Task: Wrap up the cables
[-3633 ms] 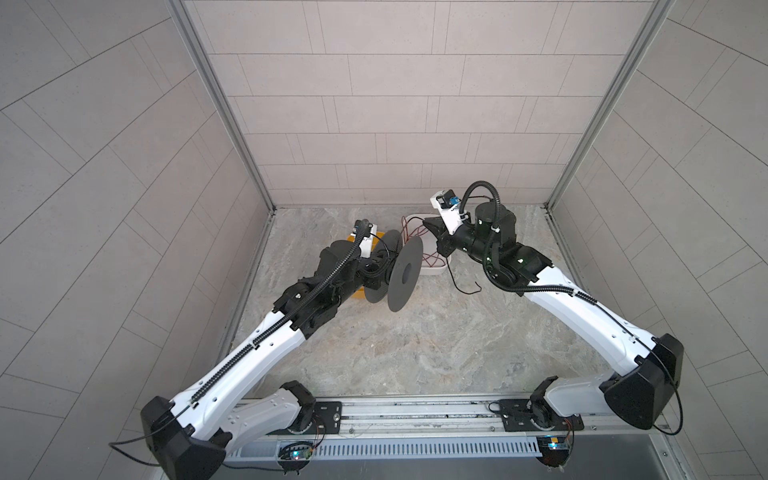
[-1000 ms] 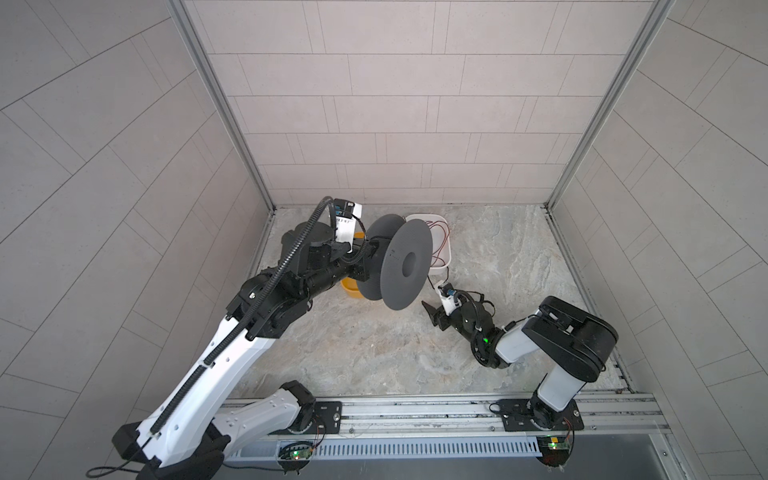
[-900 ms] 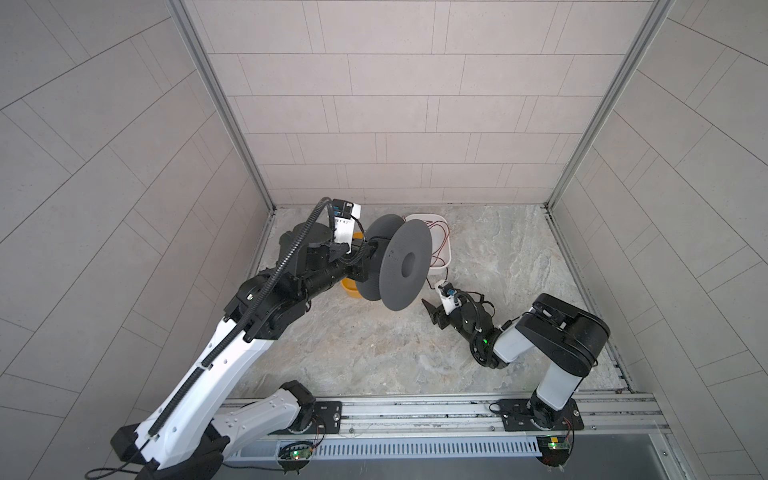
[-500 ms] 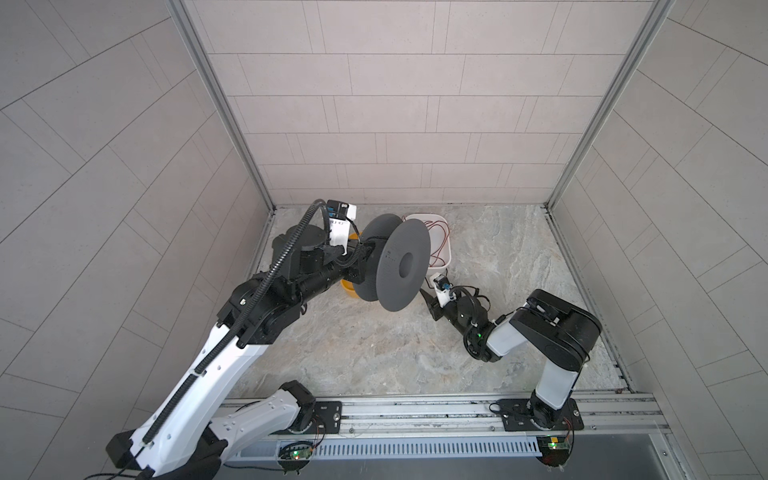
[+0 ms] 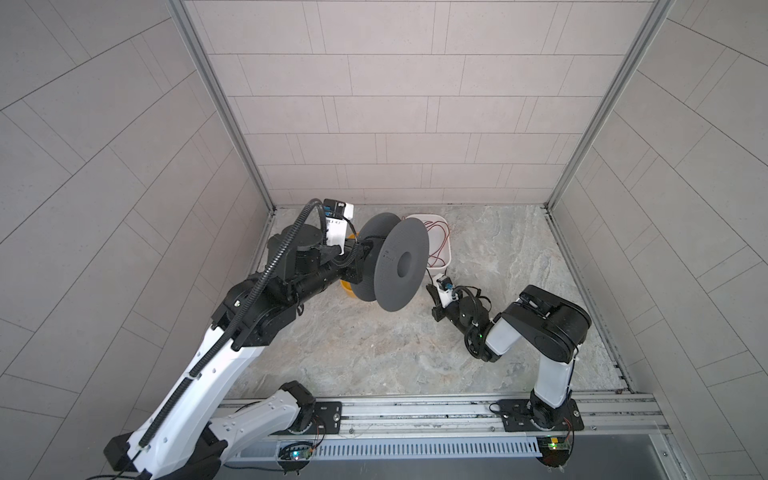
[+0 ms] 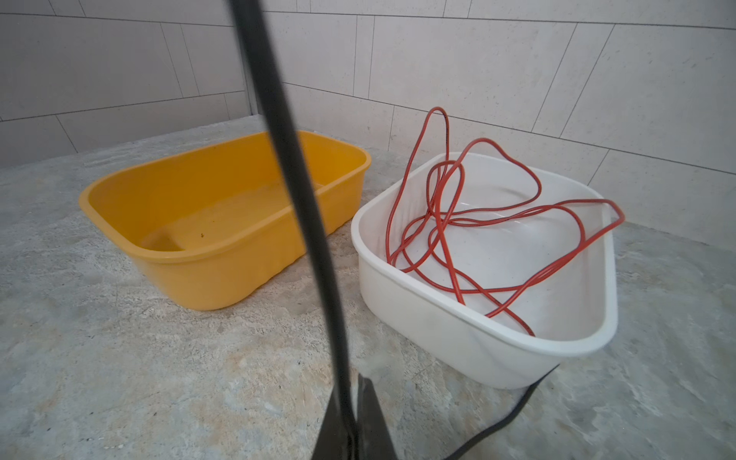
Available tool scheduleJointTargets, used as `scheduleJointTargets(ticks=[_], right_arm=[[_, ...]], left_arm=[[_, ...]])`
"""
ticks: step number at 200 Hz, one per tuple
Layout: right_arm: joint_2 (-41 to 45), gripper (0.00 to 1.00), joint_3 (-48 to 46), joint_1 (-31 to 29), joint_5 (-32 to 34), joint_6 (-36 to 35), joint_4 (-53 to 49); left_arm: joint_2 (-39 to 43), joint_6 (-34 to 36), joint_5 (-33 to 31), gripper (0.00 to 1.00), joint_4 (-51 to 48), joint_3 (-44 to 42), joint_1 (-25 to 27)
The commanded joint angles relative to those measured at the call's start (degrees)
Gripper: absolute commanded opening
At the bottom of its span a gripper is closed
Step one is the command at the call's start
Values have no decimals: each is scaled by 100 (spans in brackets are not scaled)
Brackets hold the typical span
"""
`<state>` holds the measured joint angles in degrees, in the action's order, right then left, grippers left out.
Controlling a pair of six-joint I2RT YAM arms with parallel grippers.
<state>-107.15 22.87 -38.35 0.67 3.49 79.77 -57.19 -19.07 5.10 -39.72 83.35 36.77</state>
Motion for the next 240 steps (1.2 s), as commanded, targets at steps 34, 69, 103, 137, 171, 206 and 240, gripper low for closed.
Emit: scheduleJointTargets(ticks=[34,69,103,137,171,206,240], right_arm=[[342,0,-277,-118,-142,646,36],[661,0,-314,-420,-79,904,-531],[1101,0,-266,-658,-72,1086,-1269],[1539,0,-164,-868,-38,1195,-2085],[1703,0,-45,-1032,7,1331,-2738],[1754,0,192,-1125,-221,1405,-3434],[1818,0,324,-1359,-233,1286,-3691]], left_arm=[[49,-283,-453,0,847,-130,-26],[-24,-394,-718,0,1193,-456,-30],[-7,-463,-1025,0,1562,-888,-34],[-47,-602,-1261,0,1986,-1377,-31],[-29,-757,-1550,0,2618,-1908,-27],[-142,-895,-1638,0,3154,-2227,-36],[-423,-940,-1754,0,3402,-2240,-37]])
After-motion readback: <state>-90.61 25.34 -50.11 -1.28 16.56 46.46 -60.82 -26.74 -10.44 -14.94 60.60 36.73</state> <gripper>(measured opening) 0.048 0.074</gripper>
